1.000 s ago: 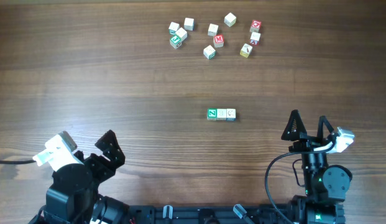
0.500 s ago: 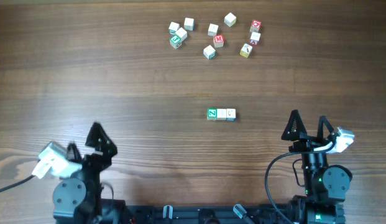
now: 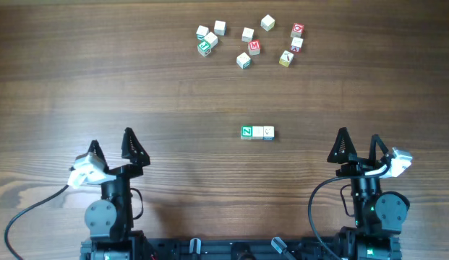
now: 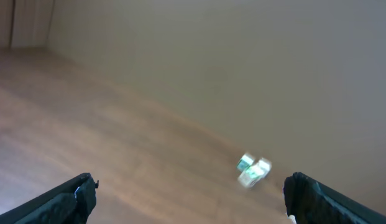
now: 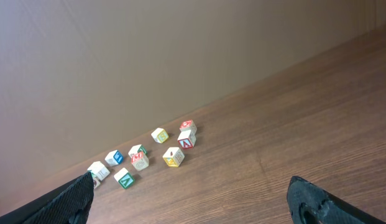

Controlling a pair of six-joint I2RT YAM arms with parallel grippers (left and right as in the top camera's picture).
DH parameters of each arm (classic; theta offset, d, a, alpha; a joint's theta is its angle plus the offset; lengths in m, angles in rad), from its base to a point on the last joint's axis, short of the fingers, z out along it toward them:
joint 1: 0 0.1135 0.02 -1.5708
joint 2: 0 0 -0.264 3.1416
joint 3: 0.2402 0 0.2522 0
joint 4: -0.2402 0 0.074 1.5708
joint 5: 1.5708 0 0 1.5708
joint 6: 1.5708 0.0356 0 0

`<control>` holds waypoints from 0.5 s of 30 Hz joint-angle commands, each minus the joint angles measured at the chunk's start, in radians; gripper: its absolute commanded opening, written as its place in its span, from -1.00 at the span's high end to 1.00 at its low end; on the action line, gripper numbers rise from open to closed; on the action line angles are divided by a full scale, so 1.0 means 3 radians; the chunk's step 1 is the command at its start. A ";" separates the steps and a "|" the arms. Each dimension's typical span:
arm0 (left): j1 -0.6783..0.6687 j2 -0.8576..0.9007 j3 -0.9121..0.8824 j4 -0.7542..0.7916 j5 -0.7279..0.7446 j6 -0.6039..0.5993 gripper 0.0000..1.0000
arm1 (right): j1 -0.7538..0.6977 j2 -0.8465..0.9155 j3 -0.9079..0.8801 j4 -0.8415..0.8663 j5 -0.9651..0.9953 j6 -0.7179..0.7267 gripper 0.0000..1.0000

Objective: Form a horizontal line

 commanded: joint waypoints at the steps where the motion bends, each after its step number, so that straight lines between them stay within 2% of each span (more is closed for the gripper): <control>1: 0.0027 -0.0034 -0.0050 -0.0214 -0.0196 0.0134 -1.00 | -0.0011 -0.0037 -0.0003 0.0017 0.0046 -0.0047 -1.00; 8: 0.0024 -0.0036 -0.0050 -0.0259 0.0259 0.0720 -1.00 | -0.0011 -0.0036 -0.0003 0.0017 0.0046 -0.0047 -1.00; 15: 0.0033 -0.0033 -0.0050 -0.0258 0.0394 0.0724 -1.00 | -0.0011 -0.0036 -0.0003 0.0018 0.0046 -0.0048 -0.99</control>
